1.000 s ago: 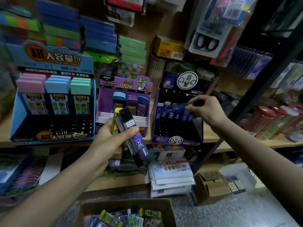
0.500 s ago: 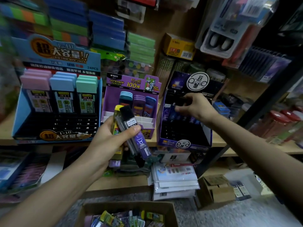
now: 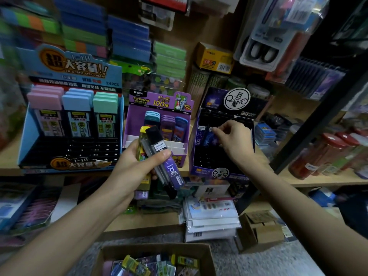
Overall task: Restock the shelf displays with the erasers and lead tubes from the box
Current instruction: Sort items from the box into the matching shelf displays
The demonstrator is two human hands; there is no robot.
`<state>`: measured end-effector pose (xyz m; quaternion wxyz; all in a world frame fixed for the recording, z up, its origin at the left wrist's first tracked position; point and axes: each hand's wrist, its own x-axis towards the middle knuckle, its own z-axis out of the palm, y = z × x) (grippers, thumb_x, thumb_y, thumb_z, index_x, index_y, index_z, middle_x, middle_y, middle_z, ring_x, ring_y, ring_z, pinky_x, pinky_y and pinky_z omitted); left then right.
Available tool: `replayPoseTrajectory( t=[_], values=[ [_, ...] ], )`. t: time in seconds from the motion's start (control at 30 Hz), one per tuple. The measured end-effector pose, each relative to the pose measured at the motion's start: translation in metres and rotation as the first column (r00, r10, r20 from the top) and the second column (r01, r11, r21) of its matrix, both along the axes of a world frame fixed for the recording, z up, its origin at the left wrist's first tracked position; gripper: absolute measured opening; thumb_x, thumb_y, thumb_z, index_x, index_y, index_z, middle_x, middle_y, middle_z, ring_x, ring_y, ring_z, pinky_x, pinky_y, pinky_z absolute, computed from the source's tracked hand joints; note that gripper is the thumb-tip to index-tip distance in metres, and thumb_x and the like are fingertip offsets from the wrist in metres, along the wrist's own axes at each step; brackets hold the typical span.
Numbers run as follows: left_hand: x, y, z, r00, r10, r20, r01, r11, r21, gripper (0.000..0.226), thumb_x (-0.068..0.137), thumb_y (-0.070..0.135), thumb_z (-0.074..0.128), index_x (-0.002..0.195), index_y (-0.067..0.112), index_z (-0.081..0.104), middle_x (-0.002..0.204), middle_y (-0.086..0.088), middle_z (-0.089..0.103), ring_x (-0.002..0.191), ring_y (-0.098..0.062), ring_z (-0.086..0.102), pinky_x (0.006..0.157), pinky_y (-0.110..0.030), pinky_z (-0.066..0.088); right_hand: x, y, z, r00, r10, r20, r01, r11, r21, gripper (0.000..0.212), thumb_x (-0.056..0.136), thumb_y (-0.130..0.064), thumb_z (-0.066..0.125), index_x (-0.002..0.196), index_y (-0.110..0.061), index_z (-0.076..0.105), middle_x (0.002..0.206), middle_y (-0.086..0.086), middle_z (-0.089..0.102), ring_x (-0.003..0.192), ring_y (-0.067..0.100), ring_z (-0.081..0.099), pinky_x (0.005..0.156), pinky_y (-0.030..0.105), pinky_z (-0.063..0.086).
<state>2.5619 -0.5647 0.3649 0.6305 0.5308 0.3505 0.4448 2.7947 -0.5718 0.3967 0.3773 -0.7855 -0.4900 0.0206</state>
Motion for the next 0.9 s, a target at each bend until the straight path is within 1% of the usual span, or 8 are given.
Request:
replayPoseTrajectory(
  t=[0.1, 0.17, 0.23, 0.33, 0.5, 0.6, 0.73, 0.9],
  values=[
    [0.002, -0.001, -0.002, 0.999, -0.028, -0.024, 0.028, 1.000, 0.014, 0.047, 0.056, 0.040, 0.078, 0.098, 0.025, 0.061, 0.077, 0.013, 0.072, 0.067, -0.001, 0.066, 0.053, -0.010, 0.048, -0.033, -0.038, 0.005, 0.938, 0.259, -0.229, -0.252, 0.966, 0.058, 0.022, 0.092, -0.036, 0.055, 0.084, -0.018, 0.064, 0.071, -0.005, 0.062, 0.068, 0.009, 0.058, 0.064, 0.028, 0.048],
    [0.005, -0.003, -0.005, 0.996, -0.060, -0.066, 0.061, 0.998, 0.019, 0.051, 0.053, 0.043, 0.084, 0.098, 0.032, 0.062, 0.087, 0.011, 0.072, 0.080, -0.009, 0.069, 0.064, -0.021, 0.053, -0.054, -0.059, 0.007, 0.825, 0.404, -0.395, -0.408, 0.910, 0.078, 0.022, 0.091, -0.035, 0.055, 0.087, -0.018, 0.069, 0.074, -0.002, 0.066, 0.068, 0.003, 0.059, 0.061, 0.018, 0.049],
    [0.008, -0.006, -0.007, 0.989, -0.124, -0.077, 0.128, 0.990, 0.054, 0.055, 0.052, 0.044, 0.080, 0.103, 0.033, 0.062, 0.096, 0.012, 0.072, 0.090, -0.008, 0.068, 0.068, -0.021, 0.054, -0.068, -0.069, 0.007, 0.742, 0.432, -0.512, -0.457, 0.885, 0.084, 0.021, 0.089, -0.030, 0.057, 0.092, -0.012, 0.069, 0.082, 0.007, 0.067, 0.071, 0.003, 0.060, 0.058, 0.012, 0.048],
    [0.014, -0.011, -0.009, 0.977, -0.183, -0.108, 0.194, 0.975, 0.106, 0.055, 0.053, 0.042, 0.077, 0.106, 0.034, 0.061, 0.098, 0.011, 0.072, 0.090, -0.005, 0.068, 0.068, -0.016, 0.054, -0.073, -0.072, 0.008, 0.679, 0.439, -0.589, -0.484, 0.871, 0.091, 0.015, 0.089, -0.020, 0.060, 0.093, -0.007, 0.068, 0.075, 0.007, 0.062, 0.067, 0.011, 0.058, 0.058, 0.022, 0.046],
    [0.022, -0.012, -0.010, 0.975, -0.181, -0.125, 0.198, 0.970, 0.143, 0.044, 0.061, 0.033, 0.077, 0.102, 0.030, 0.061, 0.090, 0.016, 0.072, 0.080, 0.002, 0.068, 0.061, -0.011, 0.050, -0.058, -0.072, 0.012, 0.748, 0.517, -0.416, -0.539, 0.839, 0.073, 0.009, 0.088, -0.013, 0.061, 0.085, -0.017, 0.068, 0.074, -0.005, 0.065, 0.068, 0.005, 0.060, 0.064, 0.020, 0.050],
    [0.023, -0.005, -0.007, 0.992, -0.092, -0.083, 0.105, 0.981, 0.164, 0.022, 0.074, 0.021, 0.072, 0.090, 0.019, 0.058, 0.076, 0.002, 0.072, 0.058, -0.005, 0.063, 0.046, -0.015, 0.047, -0.032, -0.059, 0.022, 0.823, 0.425, -0.377, -0.363, 0.904, 0.227, 0.012, 0.090, -0.012, 0.060, 0.084, -0.020, 0.067, 0.074, -0.005, 0.066, 0.069, 0.006, 0.060, 0.064, 0.022, 0.051],
    [0.018, 0.008, -0.005, 0.999, 0.019, -0.048, -0.011, 0.989, 0.147, 0.017, 0.079, 0.015, 0.070, 0.088, 0.012, 0.056, 0.080, -0.013, 0.071, 0.045, -0.004, 0.052, 0.041, -0.018, 0.044, 0.011, -0.042, 0.023, 0.957, 0.208, -0.204, -0.125, 0.926, 0.356, 0.006, 0.092, -0.015, 0.059, 0.093, -0.018, 0.064, 0.086, 0.003, 0.067, 0.083, 0.018, 0.065, 0.079, 0.036, 0.055],
    [0.017, 0.009, -0.006, 0.998, 0.015, -0.065, -0.007, 0.993, 0.115, 0.024, 0.073, 0.024, 0.072, 0.091, 0.014, 0.059, 0.078, -0.007, 0.073, 0.045, -0.004, 0.051, 0.041, -0.017, 0.045, 0.037, -0.015, 0.002, 0.990, 0.101, -0.103, -0.059, 0.936, 0.346, 0.016, 0.092, -0.014, 0.059, 0.102, -0.004, 0.063, 0.095, 0.010, 0.068, 0.091, 0.026, 0.065, 0.086, 0.047, 0.051]
  ],
)
